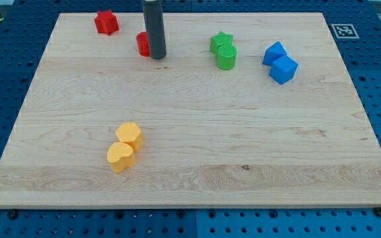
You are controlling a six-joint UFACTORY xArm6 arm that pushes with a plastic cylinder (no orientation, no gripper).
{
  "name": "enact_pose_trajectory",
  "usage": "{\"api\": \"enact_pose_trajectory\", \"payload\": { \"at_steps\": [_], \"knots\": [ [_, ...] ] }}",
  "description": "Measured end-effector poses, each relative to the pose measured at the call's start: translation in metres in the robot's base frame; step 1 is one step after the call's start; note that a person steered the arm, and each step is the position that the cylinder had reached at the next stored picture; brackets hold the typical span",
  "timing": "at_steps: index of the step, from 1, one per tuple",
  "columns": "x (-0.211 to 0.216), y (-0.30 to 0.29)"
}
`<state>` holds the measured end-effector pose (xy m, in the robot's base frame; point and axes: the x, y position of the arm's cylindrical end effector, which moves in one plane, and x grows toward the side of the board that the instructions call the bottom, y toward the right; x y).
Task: Push the red circle closer to red star
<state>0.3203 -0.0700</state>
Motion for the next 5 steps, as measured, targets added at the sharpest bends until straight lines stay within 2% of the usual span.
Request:
{"api": "enact_pose_trajectory", "payload": {
  "at_steps": [3,5],
  "knots": [
    [-0.042,-0.002],
    [-0.025,0.003]
  ]
}}
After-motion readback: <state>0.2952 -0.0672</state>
